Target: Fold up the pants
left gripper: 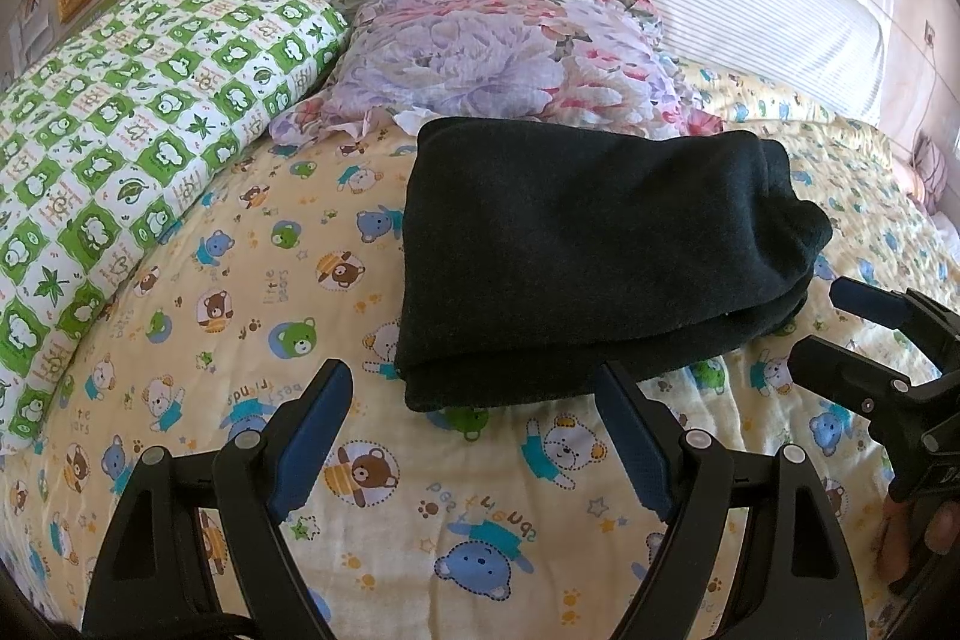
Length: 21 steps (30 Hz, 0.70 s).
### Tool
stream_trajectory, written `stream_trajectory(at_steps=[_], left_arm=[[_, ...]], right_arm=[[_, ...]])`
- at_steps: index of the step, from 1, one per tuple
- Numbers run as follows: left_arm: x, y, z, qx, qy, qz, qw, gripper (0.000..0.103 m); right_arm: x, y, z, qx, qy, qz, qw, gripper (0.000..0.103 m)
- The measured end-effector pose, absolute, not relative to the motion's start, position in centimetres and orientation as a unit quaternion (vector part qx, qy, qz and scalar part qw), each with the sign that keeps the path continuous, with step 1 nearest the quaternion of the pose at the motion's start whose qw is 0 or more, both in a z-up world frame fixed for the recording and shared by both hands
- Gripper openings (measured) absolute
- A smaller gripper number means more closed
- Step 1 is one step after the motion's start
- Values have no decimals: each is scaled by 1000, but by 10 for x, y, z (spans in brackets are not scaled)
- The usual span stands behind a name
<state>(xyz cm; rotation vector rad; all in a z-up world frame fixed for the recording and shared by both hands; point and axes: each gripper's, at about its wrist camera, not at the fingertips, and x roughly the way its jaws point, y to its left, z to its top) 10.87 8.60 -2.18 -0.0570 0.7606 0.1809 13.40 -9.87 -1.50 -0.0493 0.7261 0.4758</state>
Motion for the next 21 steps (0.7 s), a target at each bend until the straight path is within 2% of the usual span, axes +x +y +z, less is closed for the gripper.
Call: stream_trajectory(at_steps=[21], left_arm=[[117,84,-10,-14,370,93,924,84]], right_arm=[[141,-106,-12,-10,353,233,906,100]])
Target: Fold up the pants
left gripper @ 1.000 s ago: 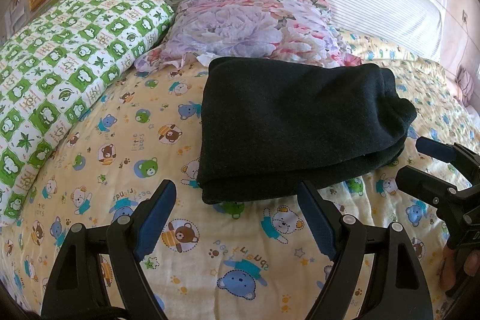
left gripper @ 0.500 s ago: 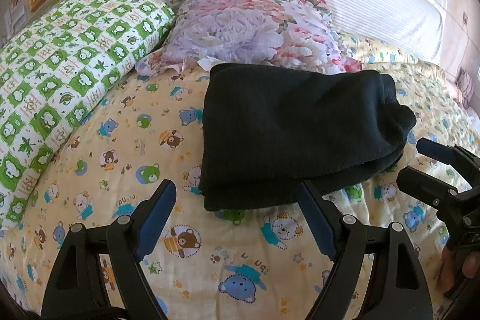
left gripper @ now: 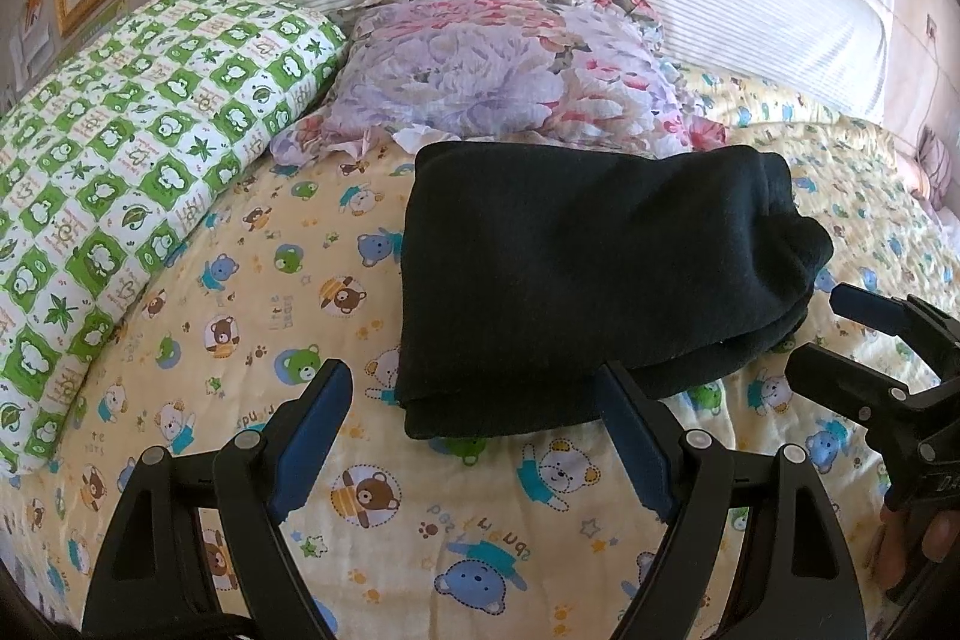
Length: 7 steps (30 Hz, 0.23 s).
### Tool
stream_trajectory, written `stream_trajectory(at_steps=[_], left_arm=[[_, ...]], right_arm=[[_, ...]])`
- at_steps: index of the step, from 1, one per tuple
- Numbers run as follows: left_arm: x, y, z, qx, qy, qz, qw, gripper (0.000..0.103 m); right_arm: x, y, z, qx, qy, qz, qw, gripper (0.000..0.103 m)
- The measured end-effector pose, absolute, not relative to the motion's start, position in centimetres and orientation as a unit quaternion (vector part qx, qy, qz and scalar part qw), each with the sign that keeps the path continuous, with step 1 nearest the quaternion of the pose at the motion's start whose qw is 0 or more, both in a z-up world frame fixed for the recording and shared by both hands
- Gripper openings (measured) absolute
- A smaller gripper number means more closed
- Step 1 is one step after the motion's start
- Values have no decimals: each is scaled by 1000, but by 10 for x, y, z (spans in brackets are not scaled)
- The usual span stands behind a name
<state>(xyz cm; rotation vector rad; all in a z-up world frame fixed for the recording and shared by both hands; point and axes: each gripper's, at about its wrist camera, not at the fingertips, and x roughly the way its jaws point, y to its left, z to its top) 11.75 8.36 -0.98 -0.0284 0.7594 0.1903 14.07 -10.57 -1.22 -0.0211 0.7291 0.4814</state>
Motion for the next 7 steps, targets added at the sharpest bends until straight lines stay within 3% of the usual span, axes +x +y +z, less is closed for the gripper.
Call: stream_trajectory(at_steps=[7], left_arm=[[118,85,-11,-19,375,92,922,84]], right_arm=[[141,-106,-13,-10,353,234,906,100]])
